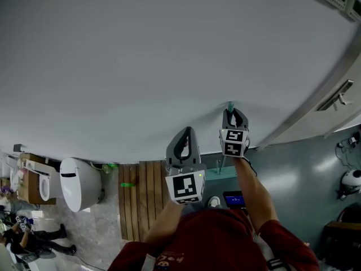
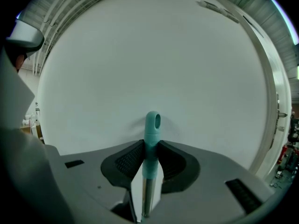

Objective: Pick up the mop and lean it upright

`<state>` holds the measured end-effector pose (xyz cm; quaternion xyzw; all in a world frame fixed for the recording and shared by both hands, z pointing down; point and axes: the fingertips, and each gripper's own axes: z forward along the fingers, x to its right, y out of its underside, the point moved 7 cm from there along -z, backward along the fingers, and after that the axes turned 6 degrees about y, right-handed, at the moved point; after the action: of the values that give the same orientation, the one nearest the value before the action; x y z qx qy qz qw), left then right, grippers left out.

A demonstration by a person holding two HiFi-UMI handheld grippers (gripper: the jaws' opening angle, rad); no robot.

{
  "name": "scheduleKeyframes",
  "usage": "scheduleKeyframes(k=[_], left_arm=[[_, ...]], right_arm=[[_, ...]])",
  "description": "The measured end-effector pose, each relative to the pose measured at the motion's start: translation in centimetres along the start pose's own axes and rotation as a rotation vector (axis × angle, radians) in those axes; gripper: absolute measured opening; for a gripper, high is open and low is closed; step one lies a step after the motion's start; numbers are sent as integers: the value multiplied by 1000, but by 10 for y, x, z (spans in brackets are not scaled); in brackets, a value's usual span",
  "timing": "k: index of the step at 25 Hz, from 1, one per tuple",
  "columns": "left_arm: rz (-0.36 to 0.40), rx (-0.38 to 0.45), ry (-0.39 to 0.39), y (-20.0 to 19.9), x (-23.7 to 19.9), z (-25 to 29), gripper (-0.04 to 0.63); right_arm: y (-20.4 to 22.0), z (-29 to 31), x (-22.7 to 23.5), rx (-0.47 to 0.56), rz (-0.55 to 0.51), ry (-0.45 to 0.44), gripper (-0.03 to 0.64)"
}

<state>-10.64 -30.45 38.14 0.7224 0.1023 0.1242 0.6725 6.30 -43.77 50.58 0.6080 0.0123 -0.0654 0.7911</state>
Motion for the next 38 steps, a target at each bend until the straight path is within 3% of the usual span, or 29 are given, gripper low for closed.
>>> scheduleKeyframes(k=[3, 5, 7, 16, 29, 38], left_arm=[[6, -3, -1, 0, 1, 0, 14], [0, 4, 0, -2, 3, 0, 14], [-14, 17, 2, -4, 4, 0, 14], [3, -5, 6, 2, 3, -4, 14], [-25, -22, 32, 5, 7, 3, 14], [-23, -26, 48, 8, 6, 4, 14]], right_arm=[[0, 0, 0, -1, -10, -5, 113], [1, -1, 0, -6, -4, -18, 173], [3, -2, 1, -8, 10, -24, 184], [0, -16, 2, 10, 23, -25, 189], [-12, -109, 10, 123, 72, -45, 189], [-15, -141, 16, 131, 114, -42, 188]])
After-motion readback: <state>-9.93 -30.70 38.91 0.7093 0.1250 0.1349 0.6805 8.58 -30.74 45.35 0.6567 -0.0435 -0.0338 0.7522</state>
